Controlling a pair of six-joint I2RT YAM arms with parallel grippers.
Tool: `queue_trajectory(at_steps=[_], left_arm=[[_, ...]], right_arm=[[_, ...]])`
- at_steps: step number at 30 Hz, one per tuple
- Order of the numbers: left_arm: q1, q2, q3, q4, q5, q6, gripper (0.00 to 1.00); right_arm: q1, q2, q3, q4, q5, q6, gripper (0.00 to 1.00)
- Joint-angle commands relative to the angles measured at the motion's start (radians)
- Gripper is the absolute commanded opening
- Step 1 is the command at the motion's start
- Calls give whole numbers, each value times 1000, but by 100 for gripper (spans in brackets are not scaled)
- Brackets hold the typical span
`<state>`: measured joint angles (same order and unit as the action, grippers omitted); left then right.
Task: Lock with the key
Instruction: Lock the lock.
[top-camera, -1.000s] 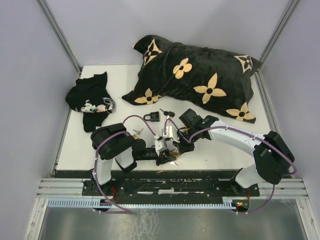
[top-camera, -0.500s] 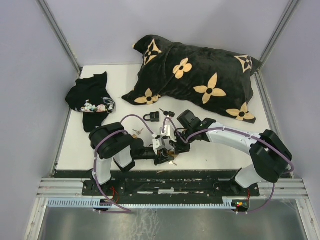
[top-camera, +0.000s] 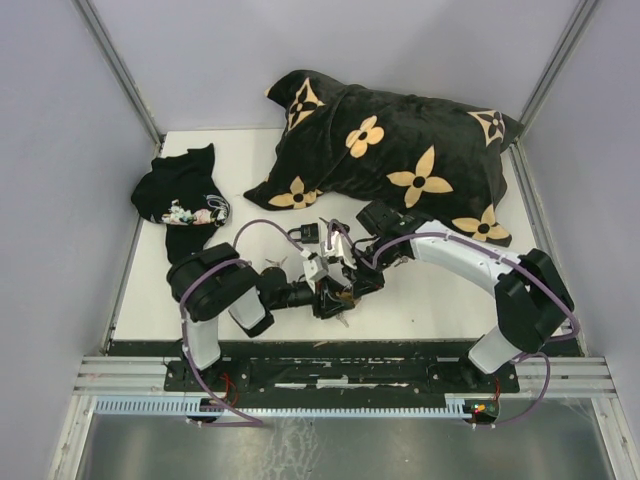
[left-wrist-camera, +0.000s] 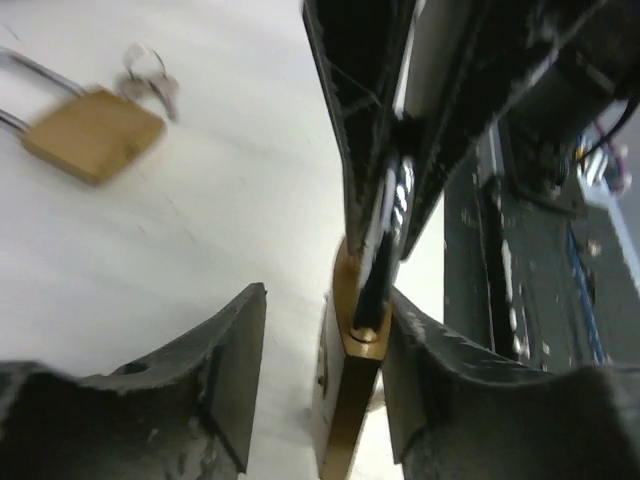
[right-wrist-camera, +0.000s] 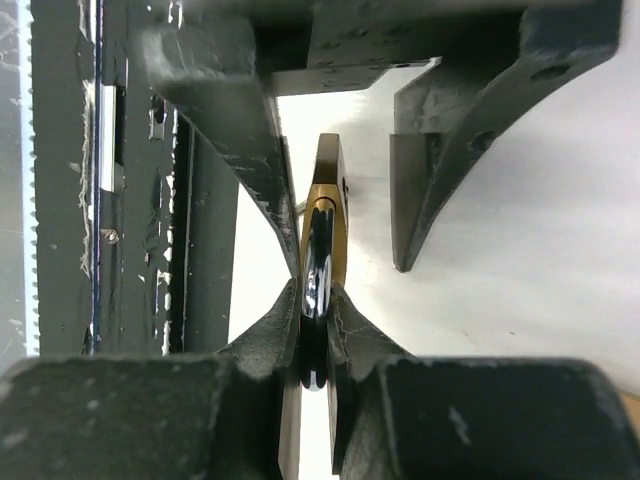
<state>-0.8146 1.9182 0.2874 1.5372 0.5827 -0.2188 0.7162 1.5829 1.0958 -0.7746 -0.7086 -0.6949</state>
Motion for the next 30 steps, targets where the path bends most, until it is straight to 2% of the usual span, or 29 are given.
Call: queue_trajectory(at_steps=[1, 2, 3, 4, 7, 11, 14, 17, 20, 27, 30], left_arm=[[62, -140, 27, 107, -30, -105, 71], [78, -164, 31, 80, -9, -114, 85], [93, -189, 35, 49, 17, -121, 94], [109, -214, 38, 21, 45, -125, 98], [127, -299, 60, -132, 110, -107, 100], [126, -430, 129, -420, 189, -37, 99], [126, -490, 179, -563, 216, -31, 99], [126, -549, 119, -517, 200, -57, 99], [126, -573, 45, -359, 195, -120, 99], [83, -546, 5, -238, 149, -193, 88], [59, -524, 21, -222, 121, -207, 78]], right_arm=[[-36, -64, 92, -139, -123, -91, 2], [-45, -70, 105, -163, -131, -109, 2], [-53, -75, 126, -200, -138, -130, 2], [-58, -82, 150, -237, -143, -147, 2], [-71, -101, 216, -322, -157, -180, 2], [-73, -94, 318, -465, -173, -242, 2], [-87, -96, 353, -491, -199, -222, 2], [-120, -132, 354, -459, -217, -176, 2], [-154, -167, 358, -443, -257, -142, 2], [-183, -194, 374, -432, -316, -77, 2], [-189, -196, 371, -427, -321, -62, 2]])
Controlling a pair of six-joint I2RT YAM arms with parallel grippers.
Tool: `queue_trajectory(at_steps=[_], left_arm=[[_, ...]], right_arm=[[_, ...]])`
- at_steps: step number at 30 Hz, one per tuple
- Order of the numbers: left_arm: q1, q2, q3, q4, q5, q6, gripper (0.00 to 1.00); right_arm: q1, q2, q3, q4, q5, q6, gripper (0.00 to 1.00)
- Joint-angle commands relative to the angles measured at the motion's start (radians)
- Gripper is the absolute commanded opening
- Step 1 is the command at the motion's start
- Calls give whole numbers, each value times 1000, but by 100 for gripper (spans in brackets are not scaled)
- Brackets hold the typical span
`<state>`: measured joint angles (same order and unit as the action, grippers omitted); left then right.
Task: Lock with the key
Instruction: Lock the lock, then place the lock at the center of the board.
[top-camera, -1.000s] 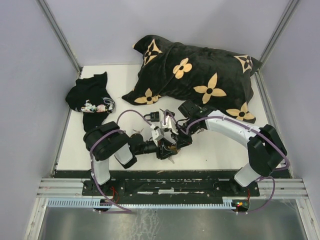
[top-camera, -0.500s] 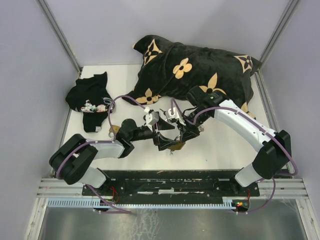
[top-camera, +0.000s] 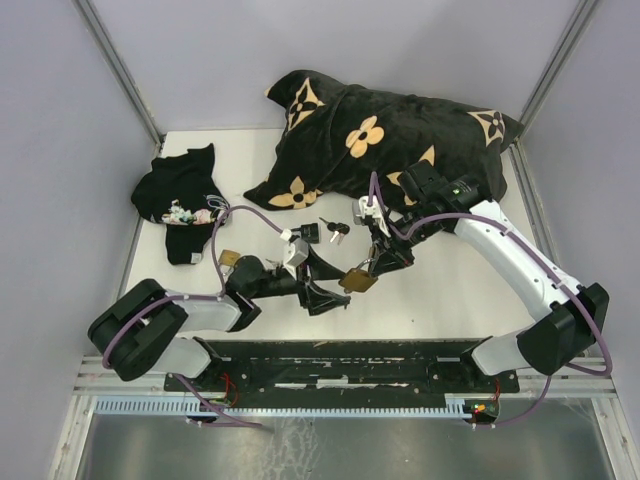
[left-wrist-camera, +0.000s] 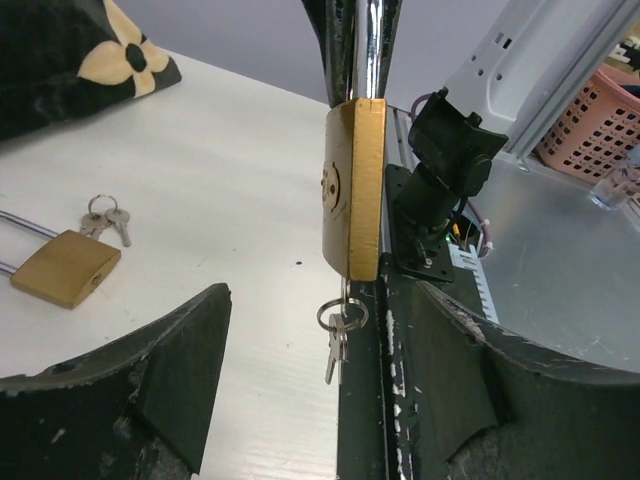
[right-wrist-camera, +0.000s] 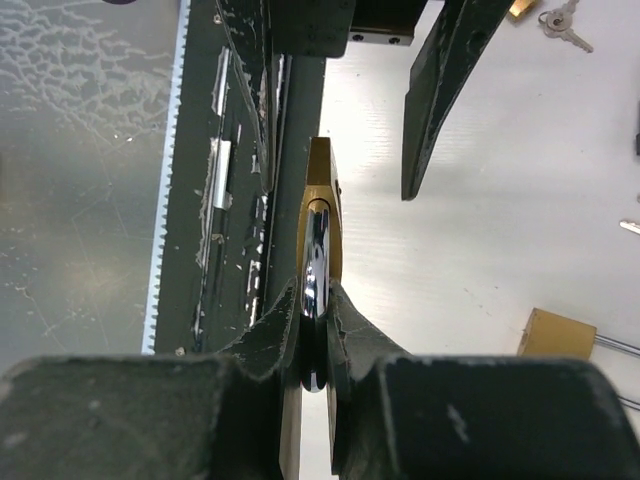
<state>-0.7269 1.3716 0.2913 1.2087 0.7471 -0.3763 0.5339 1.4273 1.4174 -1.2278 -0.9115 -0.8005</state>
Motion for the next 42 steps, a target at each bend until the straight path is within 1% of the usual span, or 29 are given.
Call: queue_trajectory(at_steps=[1, 4, 5, 8, 9, 10, 13, 14, 15, 19, 21, 24, 26, 29, 31, 32, 34, 35, 36, 38, 39, 41, 42], left_arm=[[-31, 29, 22, 119, -50, -60, 73], [-34, 51, 36, 145, -56, -94, 47], [-35, 56, 38, 146, -57, -99, 45], [-37, 63, 40, 154, -56, -109, 44], [-37, 63, 40, 153, -55, -108, 42], [-37, 63, 41, 152, -53, -108, 37], [-36, 68, 58, 114, -29, -99, 11], [-38, 70, 62, 92, -23, -88, 6], [-37, 69, 60, 74, -22, -74, 3], [-5, 77, 25, 32, -61, -37, 3], [37, 104, 12, 31, -51, -63, 3], [93, 182, 16, 33, -9, -124, 3], [109, 225, 26, 34, 11, -150, 3], [117, 261, 32, 21, 4, -142, 3], [140, 277, 42, -29, -23, -138, 3], [152, 283, 50, -54, -45, -146, 3], [179, 287, 81, -176, -114, -177, 5], [187, 286, 110, -268, -139, -180, 7], [190, 282, 139, -409, -172, -178, 10], [191, 270, 209, -595, -234, -160, 17], [189, 261, 224, -648, -257, -155, 19], [188, 227, 219, -708, -326, -151, 33], [186, 196, 211, -721, -346, -144, 41]], right_arm=[[-7, -41, 47, 29, -121, 46, 2], [-12, -44, 37, 43, -122, 64, 2], [-13, -45, 36, 48, -124, 69, 2], [-20, -47, 31, 58, -125, 81, 2], [-21, -48, 30, 63, -125, 84, 2], [-20, -49, 25, 67, -124, 89, 2], [-22, -53, 15, 84, -116, 99, 2], [-24, -55, 12, 89, -107, 99, 2], [-26, -57, 8, 94, -94, 99, 2], [-91, -70, -16, 115, -63, 92, 2], [-138, -87, -28, 131, -62, 87, 2], [-178, -140, -75, 216, -14, 103, 2], [-193, -166, -104, 261, -4, 117, 2], [-209, -149, -113, 260, -9, 127, 2], [-219, -120, -142, 298, 23, 176, 2], [-226, -100, -165, 336, 39, 229, 2], [-238, -57, -229, 435, 45, 349, 2], [-238, -38, -265, 498, 56, 417, 2], [-238, -14, -301, 557, 66, 483, 2], [-239, 19, -344, 627, 111, 550, 2], [-241, 35, -350, 637, 136, 568, 2], [-243, 71, -360, 662, 149, 612, 2], [-242, 92, -368, 675, 122, 636, 2]])
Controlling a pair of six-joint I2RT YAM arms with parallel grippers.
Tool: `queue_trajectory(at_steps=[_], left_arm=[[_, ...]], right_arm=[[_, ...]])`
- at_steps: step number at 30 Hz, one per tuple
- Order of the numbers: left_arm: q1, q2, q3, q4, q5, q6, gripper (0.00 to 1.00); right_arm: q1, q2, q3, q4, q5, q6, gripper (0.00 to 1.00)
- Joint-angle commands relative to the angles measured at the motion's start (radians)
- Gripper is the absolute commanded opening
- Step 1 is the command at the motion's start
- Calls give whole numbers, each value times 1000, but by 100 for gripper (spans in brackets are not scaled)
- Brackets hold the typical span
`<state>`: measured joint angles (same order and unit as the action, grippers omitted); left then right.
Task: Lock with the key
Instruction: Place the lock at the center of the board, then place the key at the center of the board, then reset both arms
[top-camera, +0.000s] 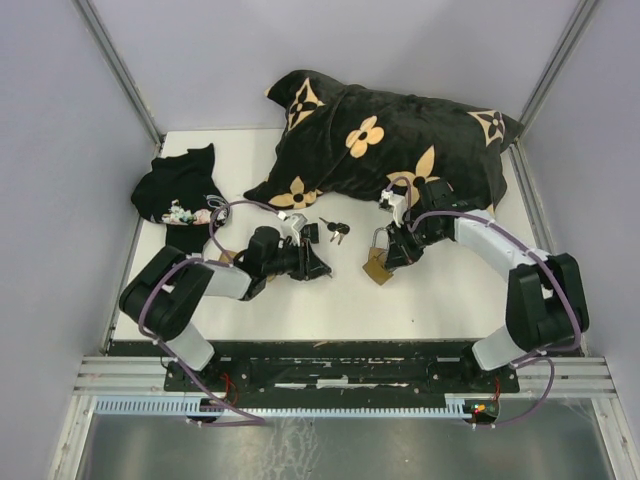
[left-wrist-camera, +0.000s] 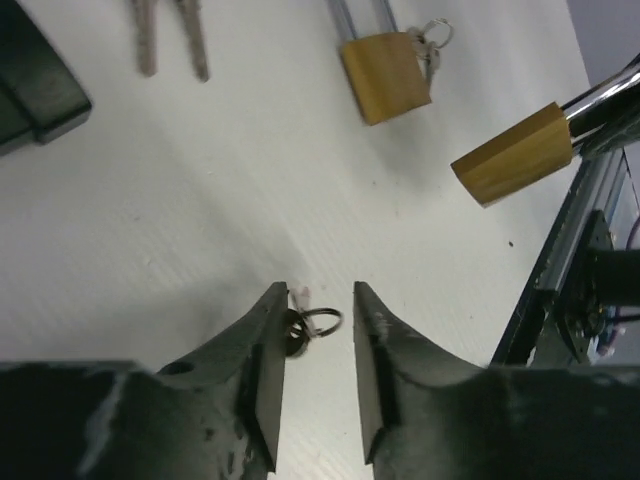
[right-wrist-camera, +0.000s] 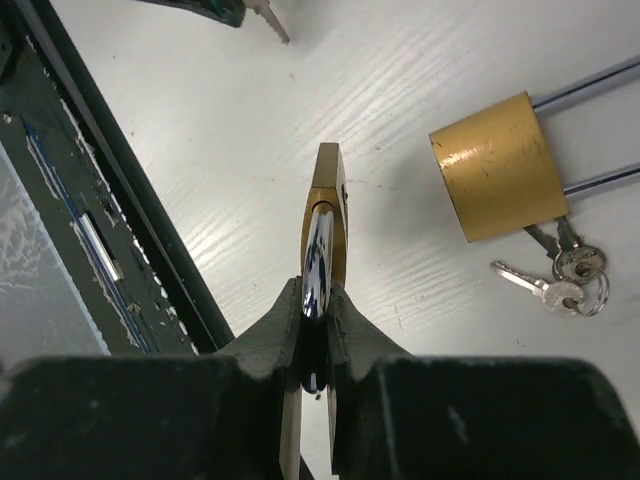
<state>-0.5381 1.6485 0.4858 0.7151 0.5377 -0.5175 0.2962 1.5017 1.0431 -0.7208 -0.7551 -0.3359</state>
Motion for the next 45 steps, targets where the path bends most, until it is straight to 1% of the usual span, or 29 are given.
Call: queue_trajectory(at_steps=[1, 2, 4, 7, 9, 10, 12, 13, 14, 15, 17, 19, 21, 23, 25, 28, 31, 33, 34, 36, 37, 38, 39, 40, 42, 44, 45], left_arm=[[-5, -111, 11, -243, -152, 5, 49], [-12, -136, 8, -262, -163, 16, 51], [-28, -198, 14, -320, -195, 49, 58], [-41, -291, 18, -404, -239, 91, 62], [-42, -376, 14, -466, -299, 117, 64], [-42, -424, 4, -486, -332, 126, 67], [-40, -542, -26, -494, -401, 121, 78], [-40, -604, -43, -492, -436, 101, 87], [-41, -667, -62, -483, -459, 82, 96], [-40, -722, -84, -465, -470, 62, 100], [-40, -824, -126, -431, -474, 19, 99], [-39, -888, -133, -440, -464, -11, 99], [-39, -923, -120, -468, -447, -31, 99], [-40, -932, -100, -481, -418, -44, 99], [-40, -926, -69, -489, -394, -53, 99], [-39, -896, 29, -564, -387, -27, 99], [-39, -832, 195, -714, -408, 50, 99], [-39, -801, 283, -781, -409, 77, 99], [-39, -793, 322, -796, -406, 81, 99], [-39, -781, 394, -808, -380, 82, 99], [-39, -777, 429, -809, -358, 83, 99], [-38, -771, 466, -811, -349, 82, 99], [-37, -763, 508, -823, -344, 82, 99], [-37, -753, 553, -841, -342, 83, 99], [-36, -729, 656, -901, -364, 95, 99], [-36, -698, 774, -988, -401, 118, 99], [-36, -684, 831, -1030, -408, 136, 99]], right_arm=[[-4, 49, -6, 185, -71, 214, 2], [-2, 80, -14, 196, -105, 228, 2], [2, 135, -14, 210, -141, 260, 2], [28, 186, -12, 251, -172, 317, 4], [61, 201, -22, 297, -167, 363, 6], [77, 208, -26, 320, -160, 388, 8], [116, 227, -32, 377, -134, 450, 12], [133, 243, -30, 406, -120, 480, 14], [149, 258, -25, 428, -103, 506, 18], [162, 276, -15, 433, -87, 522, 23], [183, 299, 33, 370, -50, 488, 36], [174, 283, 62, 286, -6, 417, 46], [160, 234, 53, 244, 40, 361, 54], [158, 178, 56, 175, 93, 253, 63], [156, 127, 71, 98, 118, 169, 69], [157, 29, 81, 40, 171, 82, 73], [157, -81, 95, 16, 269, 0, 77], [156, -139, 136, -33, 305, -58, 78], [156, -165, 166, -57, 317, -103, 79], [154, -225, 226, -88, 334, -180, 83], [152, -257, 251, -80, 347, -195, 88], [152, -285, 280, -80, 360, -195, 98], [149, -309, 318, -63, 381, -151, 100], [146, -323, 362, -44, 429, -74, 99], [145, -297, 522, -105, 563, 75, 99], [143, -274, 685, -172, 629, 126, 99], [143, -280, 726, -181, 644, 144, 99]])
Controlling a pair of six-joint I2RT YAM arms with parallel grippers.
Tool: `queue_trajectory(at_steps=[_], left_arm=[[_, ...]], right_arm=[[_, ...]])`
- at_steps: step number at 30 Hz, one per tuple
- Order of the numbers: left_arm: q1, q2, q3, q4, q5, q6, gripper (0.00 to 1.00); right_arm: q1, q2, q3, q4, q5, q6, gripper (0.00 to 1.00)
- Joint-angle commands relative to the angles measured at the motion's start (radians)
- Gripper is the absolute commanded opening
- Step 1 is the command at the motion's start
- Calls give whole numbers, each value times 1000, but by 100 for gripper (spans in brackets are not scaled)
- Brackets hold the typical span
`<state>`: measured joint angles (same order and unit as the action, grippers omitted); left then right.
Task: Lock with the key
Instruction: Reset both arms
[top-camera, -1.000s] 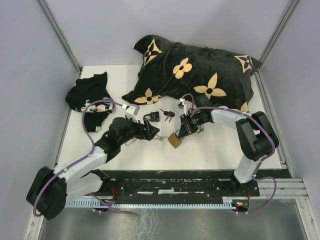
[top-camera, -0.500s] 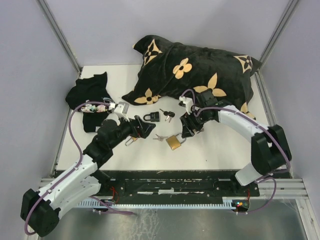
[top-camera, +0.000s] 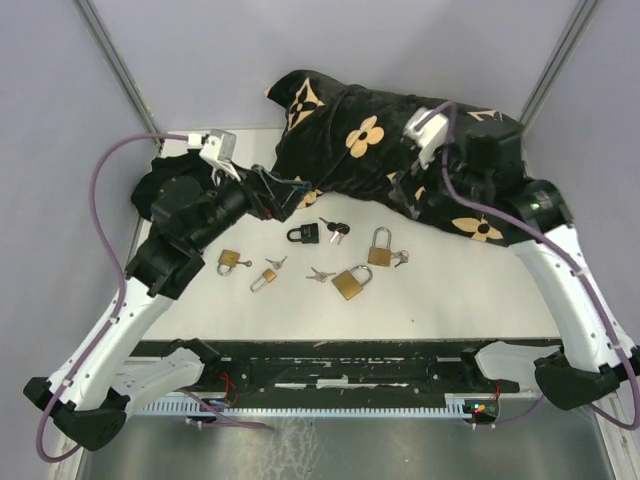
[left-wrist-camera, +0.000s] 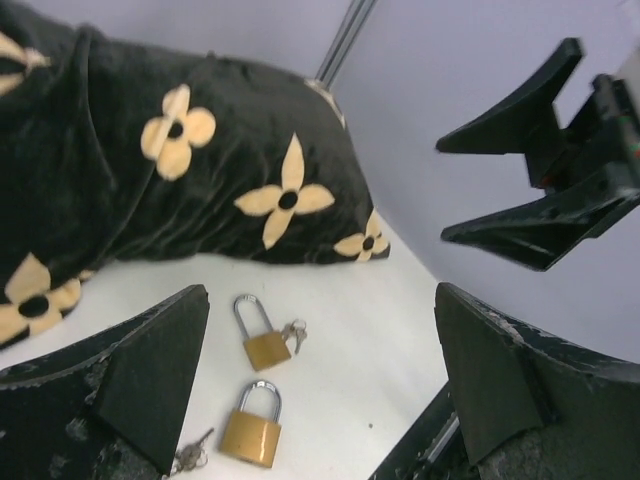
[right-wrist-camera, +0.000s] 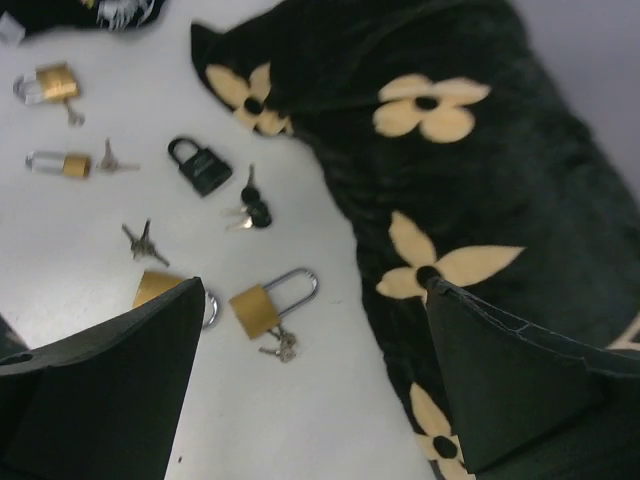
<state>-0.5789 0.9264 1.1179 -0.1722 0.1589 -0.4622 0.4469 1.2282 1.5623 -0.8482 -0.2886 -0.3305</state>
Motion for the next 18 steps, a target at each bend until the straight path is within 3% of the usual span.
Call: queue_trajectory(at_steps=[1, 5, 8, 12, 18], left_arm=[[4, 51, 252, -176, -36, 94, 99], [5, 86, 439, -277, -30, 131, 99], [5, 83, 511, -299, -11, 137, 99], [6, 56, 534, -303, -15, 138, 99], [4, 34, 501, -315, -27, 139, 99]], right_arm=[[-7, -18, 239, -56, 185, 145, 99], [-8, -2, 412, -129, 184, 159, 99], [-8, -9, 454, -101, 265, 278, 99], [-8, -24, 488, -98, 361, 346, 99], [-8, -36, 466, -111, 339, 308, 99]])
